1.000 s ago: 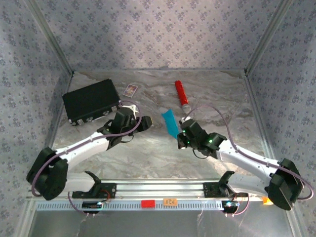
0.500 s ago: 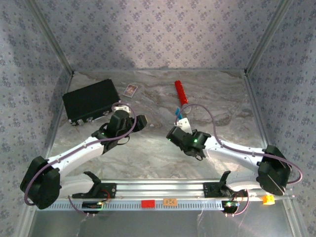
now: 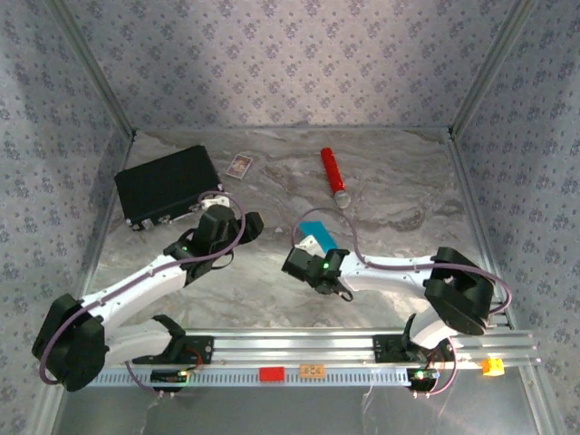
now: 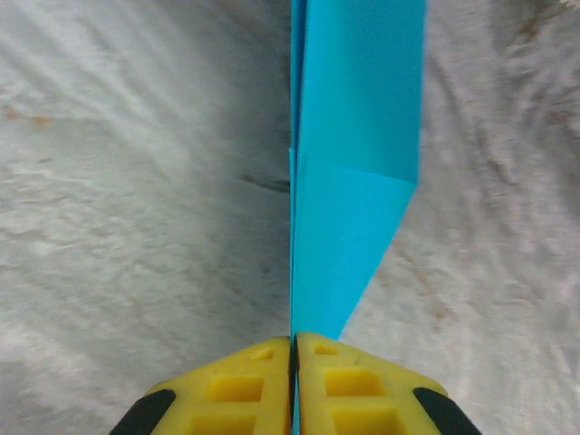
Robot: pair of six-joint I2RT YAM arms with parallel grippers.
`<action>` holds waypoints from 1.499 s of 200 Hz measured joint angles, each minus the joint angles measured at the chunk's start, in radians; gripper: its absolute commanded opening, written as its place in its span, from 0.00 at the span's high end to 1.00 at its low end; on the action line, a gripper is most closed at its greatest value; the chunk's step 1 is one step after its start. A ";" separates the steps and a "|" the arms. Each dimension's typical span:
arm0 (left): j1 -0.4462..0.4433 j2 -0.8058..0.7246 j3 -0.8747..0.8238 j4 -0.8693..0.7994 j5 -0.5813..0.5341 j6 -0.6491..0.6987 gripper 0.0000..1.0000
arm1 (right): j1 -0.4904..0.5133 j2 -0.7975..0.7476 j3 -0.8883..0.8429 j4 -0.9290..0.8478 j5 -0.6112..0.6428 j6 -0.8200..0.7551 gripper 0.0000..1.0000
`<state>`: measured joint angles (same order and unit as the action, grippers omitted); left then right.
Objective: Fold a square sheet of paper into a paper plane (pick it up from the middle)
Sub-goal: Turn over the paper at the center of the table, then rotate the paper at the center of the table.
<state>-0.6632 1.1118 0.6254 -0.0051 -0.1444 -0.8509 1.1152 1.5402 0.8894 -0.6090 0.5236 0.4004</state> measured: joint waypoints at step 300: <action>0.009 -0.018 -0.035 -0.007 0.111 -0.078 0.38 | -0.360 -0.391 -0.200 0.143 -0.378 0.501 0.58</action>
<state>-0.6544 1.0935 0.5903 -0.0120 -0.0338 -0.9287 0.7551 1.1496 0.6891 -0.4664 0.1455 0.9016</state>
